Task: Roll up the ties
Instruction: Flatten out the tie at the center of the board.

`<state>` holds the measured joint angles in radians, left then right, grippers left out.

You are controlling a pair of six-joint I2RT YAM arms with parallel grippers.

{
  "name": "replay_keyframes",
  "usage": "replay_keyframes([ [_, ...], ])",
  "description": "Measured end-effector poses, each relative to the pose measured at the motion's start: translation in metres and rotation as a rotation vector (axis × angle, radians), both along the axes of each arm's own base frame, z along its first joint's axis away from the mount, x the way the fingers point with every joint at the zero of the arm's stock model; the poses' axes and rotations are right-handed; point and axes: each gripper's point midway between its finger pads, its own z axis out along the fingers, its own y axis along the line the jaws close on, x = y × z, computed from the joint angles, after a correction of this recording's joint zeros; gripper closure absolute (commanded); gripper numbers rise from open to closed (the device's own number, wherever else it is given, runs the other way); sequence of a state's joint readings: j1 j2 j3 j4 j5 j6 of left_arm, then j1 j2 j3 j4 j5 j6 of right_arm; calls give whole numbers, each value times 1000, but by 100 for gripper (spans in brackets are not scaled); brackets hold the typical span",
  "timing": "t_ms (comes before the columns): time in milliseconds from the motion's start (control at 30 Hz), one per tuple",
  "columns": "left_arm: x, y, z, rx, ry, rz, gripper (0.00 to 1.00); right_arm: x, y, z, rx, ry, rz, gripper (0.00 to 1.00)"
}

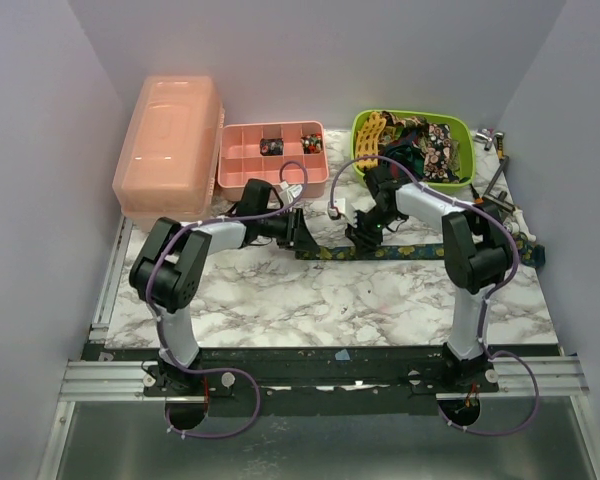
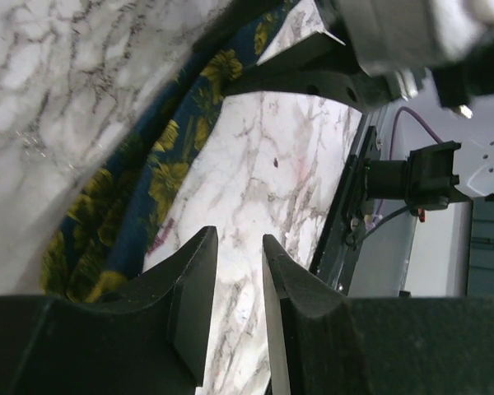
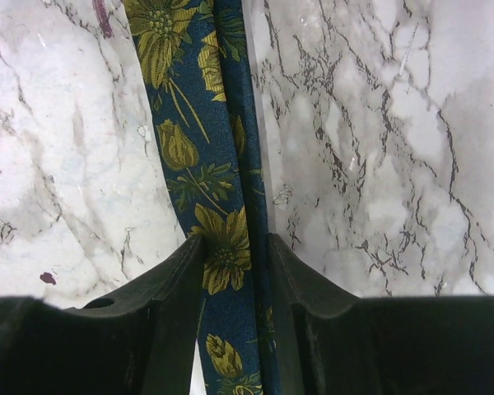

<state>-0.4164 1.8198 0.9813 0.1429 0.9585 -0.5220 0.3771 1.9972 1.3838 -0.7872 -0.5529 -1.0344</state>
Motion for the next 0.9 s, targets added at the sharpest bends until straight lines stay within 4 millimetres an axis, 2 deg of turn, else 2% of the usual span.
replay_keyframes([
  [200, 18, -9, -32, 25, 59, -1, 71, -2, 1, 0, 5, 40, 19, 63],
  [300, 14, -6, -54, 52, 120, 2, 71, -4, 2, -1, 8, 63, 22, 64],
  [400, 7, -1, -67, 71, 165, 5, 71, -5, 3, -1, 15, 92, 21, 66],
  [533, 9, 7, -70, 65, 186, 15, 68, -11, 6, -1, 33, 138, 12, 70],
  [767, 12, 18, -69, 24, 237, 5, 68, -38, 9, -2, 63, 273, -12, 73],
  [900, 9, 18, -67, 16, 235, -2, 57, -43, 9, -2, 67, 307, -23, 72],
])
